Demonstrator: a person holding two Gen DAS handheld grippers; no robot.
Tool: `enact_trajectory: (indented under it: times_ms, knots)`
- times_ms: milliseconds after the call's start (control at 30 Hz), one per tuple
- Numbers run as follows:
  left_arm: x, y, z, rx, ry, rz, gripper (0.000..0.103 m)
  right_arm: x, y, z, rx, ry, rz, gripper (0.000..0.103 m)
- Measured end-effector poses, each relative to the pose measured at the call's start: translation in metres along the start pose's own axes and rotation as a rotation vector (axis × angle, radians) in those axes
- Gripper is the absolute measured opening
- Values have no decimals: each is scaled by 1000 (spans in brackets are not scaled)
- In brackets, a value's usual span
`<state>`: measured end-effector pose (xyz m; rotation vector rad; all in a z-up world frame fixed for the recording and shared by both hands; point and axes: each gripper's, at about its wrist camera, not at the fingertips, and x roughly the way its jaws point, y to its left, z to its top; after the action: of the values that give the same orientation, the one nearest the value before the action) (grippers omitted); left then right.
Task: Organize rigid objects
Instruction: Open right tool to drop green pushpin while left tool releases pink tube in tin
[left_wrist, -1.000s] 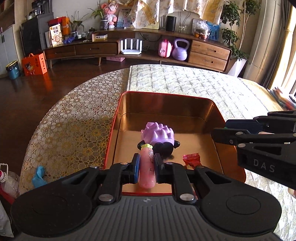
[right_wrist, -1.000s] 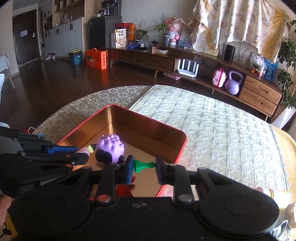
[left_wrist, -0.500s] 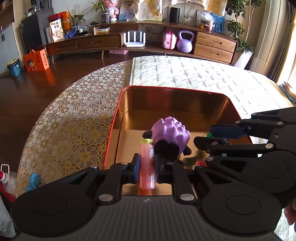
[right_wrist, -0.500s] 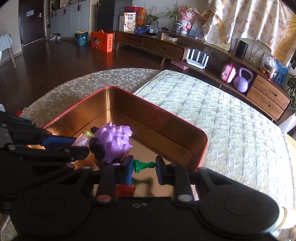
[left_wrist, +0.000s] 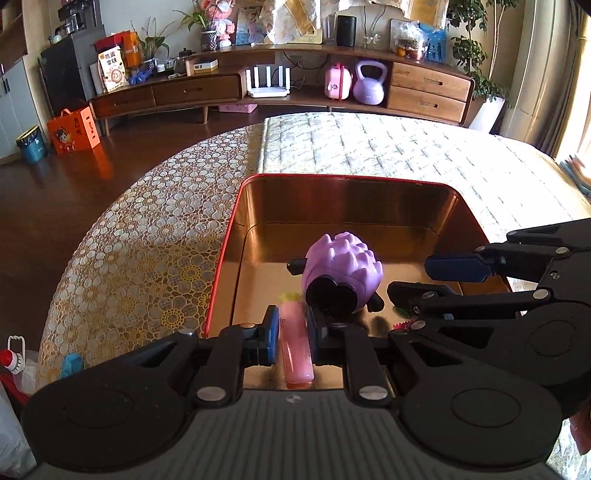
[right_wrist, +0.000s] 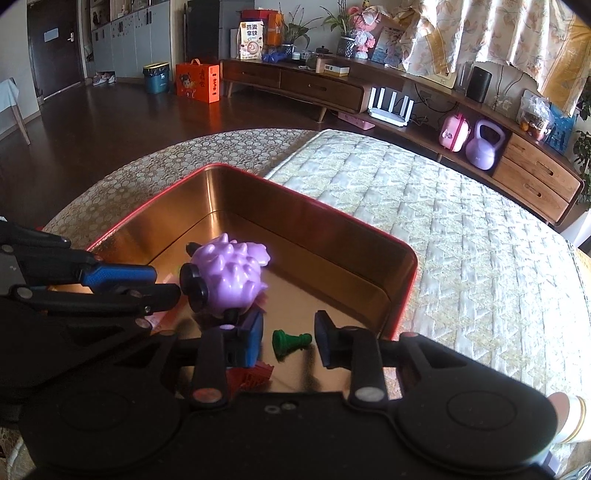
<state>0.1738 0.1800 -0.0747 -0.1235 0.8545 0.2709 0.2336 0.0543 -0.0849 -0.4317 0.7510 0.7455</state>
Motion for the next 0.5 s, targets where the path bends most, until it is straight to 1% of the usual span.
enact_trajectory:
  times_ms: [200,367,500]
  knots:
    - [-5,0,-3,-4,2,-12,16,-11,-5,-3,45,-12,29,38]
    - [-16,-2,-5,0,-6,-21,16,-25,-5,-4,61,-30,32,44]
    - [-27,-6,-5,5,-19,-22,16,-38,-6,-6,63,-49,32,46]
